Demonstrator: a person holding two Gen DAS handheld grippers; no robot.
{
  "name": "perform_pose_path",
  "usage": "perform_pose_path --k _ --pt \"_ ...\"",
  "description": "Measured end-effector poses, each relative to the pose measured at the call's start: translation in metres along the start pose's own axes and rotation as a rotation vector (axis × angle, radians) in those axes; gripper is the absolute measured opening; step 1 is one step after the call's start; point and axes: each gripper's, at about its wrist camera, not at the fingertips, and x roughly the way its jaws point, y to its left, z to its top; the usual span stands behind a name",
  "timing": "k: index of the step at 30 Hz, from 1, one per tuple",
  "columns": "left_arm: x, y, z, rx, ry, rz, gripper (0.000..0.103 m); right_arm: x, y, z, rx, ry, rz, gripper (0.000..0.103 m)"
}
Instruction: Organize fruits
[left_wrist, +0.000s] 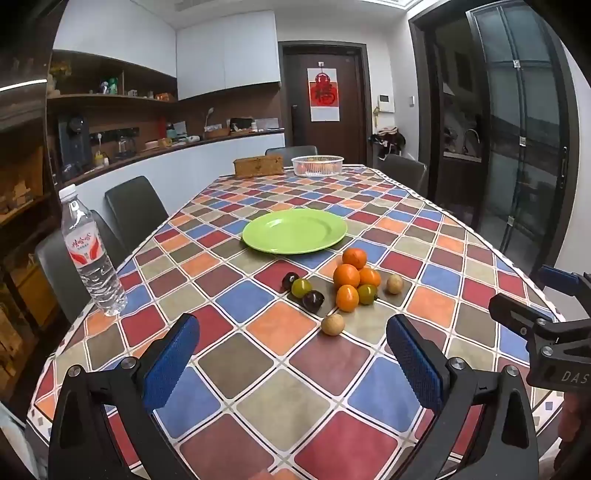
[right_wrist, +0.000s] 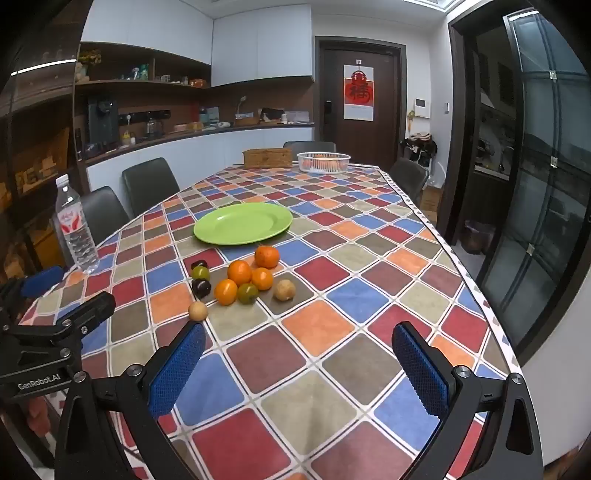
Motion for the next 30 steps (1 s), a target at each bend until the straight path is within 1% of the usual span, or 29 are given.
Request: perform_pose_path --k 1,3,8,18,30 --pt "0.0006 0.0004 0.0001 0.000 0.003 -0.005 0.103 0.0000 0.0000 -0.0001 0.001 0.002 0.001 0.102" --pt "-0.0003 -0.0001 0.0001 0.001 -0.008 0.014 0.103 0.0000 0.0001 -0.0002 0.000 0.006 0.001 0.102" --pt "-0.0021 -0.0024 0.0018 0.002 -0.007 0.017 0.103 -0.0005 -0.0004 -0.0009 -0.003 0.003 -0.001 0.102" --pt "-0.0028 -0.0066 0.0014 0.012 -0.015 0.012 0.103 -0.0013 -0.0008 -0.0012 -0.001 0.004 -0.001 0.102" --pt "-0.0069 -0.0031 0.0021 0.009 -0.026 0.009 0.103 -0.0005 -0.0003 -0.0005 -0.003 0.006 0.001 0.102"
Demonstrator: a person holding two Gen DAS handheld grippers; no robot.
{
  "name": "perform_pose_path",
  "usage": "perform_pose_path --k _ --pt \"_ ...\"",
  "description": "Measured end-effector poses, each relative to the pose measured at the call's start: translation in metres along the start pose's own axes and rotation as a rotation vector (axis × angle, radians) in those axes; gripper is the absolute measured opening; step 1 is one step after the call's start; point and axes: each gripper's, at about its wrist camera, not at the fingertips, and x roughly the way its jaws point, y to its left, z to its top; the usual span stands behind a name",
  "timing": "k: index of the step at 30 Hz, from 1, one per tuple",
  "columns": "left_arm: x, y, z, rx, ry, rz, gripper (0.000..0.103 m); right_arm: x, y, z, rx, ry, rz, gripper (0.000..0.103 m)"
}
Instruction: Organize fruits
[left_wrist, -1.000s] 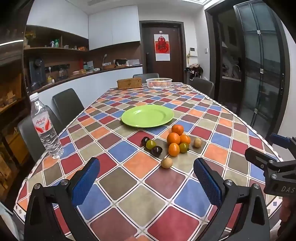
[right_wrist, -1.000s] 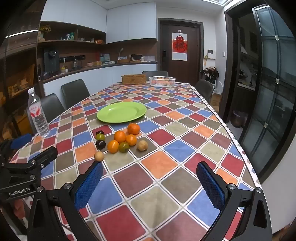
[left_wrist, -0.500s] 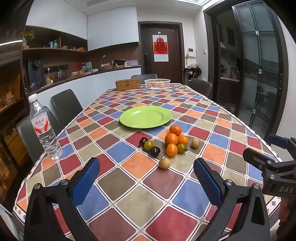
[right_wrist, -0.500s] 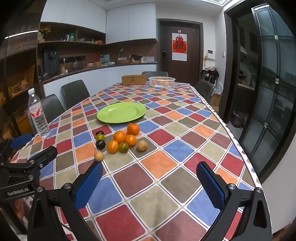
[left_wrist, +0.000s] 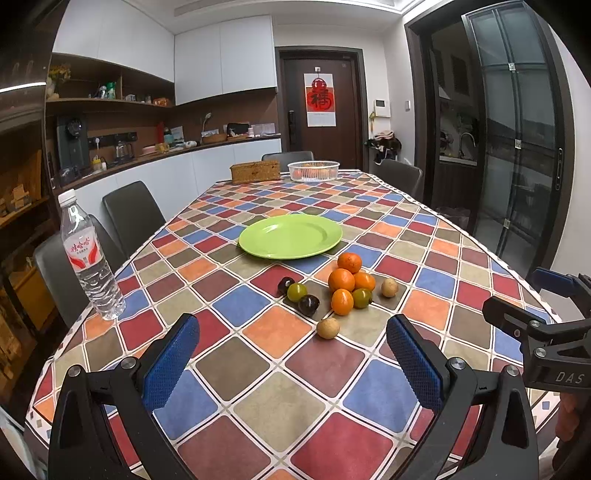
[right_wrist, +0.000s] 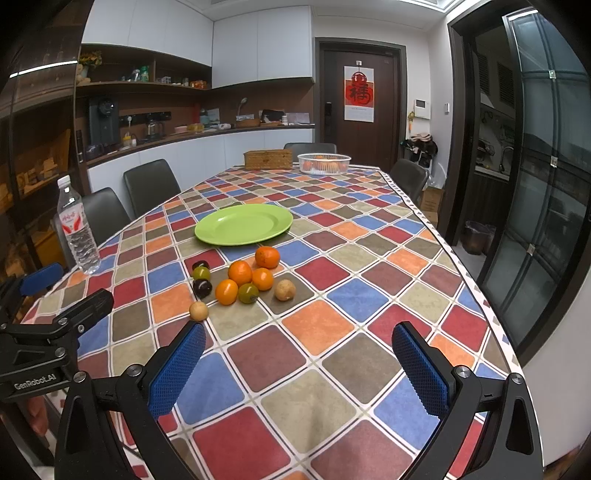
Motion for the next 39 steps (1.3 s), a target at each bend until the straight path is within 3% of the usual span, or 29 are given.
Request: perform_pose_path --k 39 --pt "-0.0018 -0.0053 0.0023 0.003 -0.009 0.002 0.103 -0.0036 -0.0004 -0.0005 0.002 -0.007 -0.002 0.102"
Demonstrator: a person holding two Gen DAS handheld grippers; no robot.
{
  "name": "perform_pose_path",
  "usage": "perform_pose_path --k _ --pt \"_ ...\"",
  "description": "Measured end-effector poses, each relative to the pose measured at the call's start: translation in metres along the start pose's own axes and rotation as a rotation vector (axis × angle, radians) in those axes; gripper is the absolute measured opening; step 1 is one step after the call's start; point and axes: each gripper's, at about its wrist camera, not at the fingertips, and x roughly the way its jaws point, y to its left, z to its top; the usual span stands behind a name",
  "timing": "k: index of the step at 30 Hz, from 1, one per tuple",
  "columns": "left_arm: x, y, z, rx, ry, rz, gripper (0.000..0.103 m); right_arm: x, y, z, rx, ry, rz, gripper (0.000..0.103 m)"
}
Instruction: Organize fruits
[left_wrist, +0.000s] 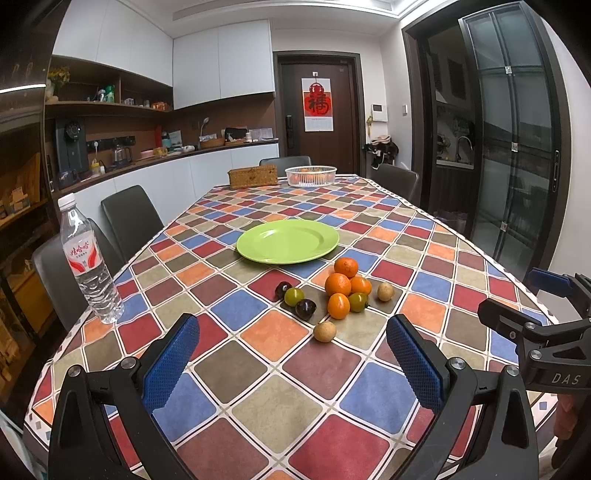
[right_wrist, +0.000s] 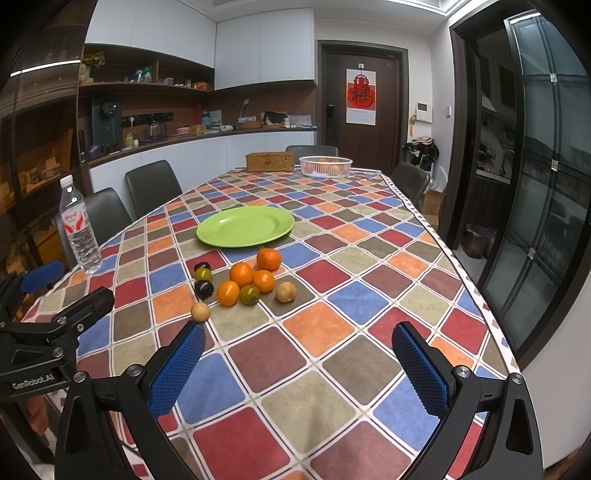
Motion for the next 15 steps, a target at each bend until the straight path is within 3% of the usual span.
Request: perform_pose_path --k 15 --pt "-0.0005 -0.0013 0.0013 0.001 0.000 0.000 0.103 0.0004 0.0012 -0.0026 -0.002 -0.001 -0.001 0.102"
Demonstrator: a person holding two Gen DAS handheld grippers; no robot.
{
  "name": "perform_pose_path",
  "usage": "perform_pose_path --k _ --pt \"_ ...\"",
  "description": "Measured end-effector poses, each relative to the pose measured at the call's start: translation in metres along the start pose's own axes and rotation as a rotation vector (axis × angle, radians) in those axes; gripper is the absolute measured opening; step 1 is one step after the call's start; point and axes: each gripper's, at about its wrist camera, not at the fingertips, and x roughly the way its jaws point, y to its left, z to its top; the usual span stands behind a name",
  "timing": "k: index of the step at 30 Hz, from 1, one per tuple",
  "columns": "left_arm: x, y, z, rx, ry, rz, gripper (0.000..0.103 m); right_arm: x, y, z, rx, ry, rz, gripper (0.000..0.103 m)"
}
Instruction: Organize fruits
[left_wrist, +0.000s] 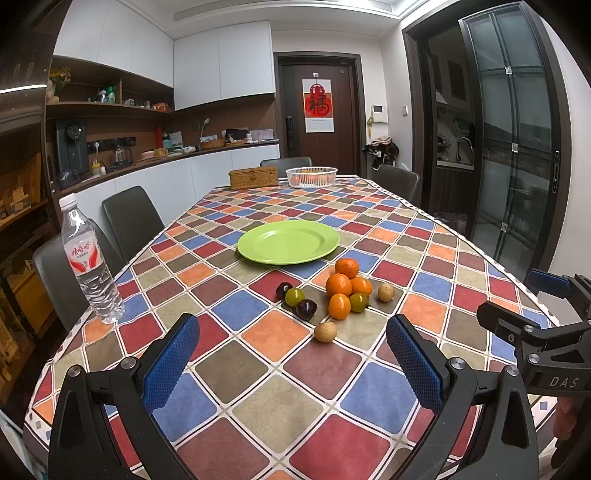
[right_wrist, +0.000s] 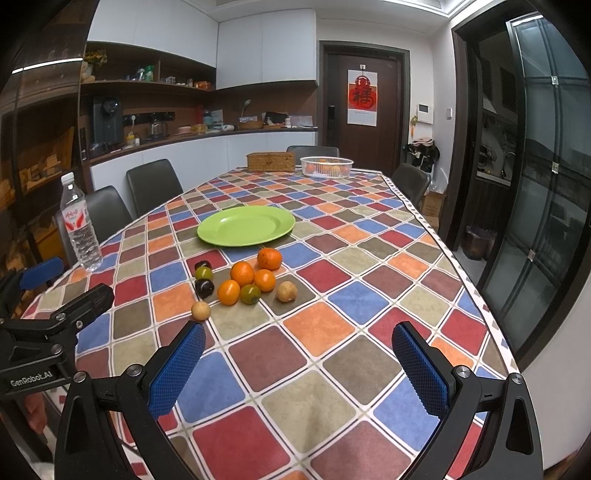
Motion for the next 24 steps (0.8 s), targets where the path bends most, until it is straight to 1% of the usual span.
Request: perform_pose_path --k 10,11,18,24 --pt "0.002 -0.002 0.003 0.008 0.005 0.007 0.103 0.009 0.001 -0.002 -0.010 0.010 0.022 0.102" --pt "0.003 -0.002 0.003 0.009 0.005 0.009 0.103 0.004 0.005 -0.004 -0.014 0.009 0.024 0.102" --pt "0.013 0.000 0.001 0.022 0.000 0.006 0.102 0.018 0.004 -0.003 -0.040 0.008 0.040 0.102" --pt "0.023 -0.004 0.002 0.082 -0.004 -0.009 0.096 0.030 0.010 0.006 -0.095 -0.015 0.052 0.101"
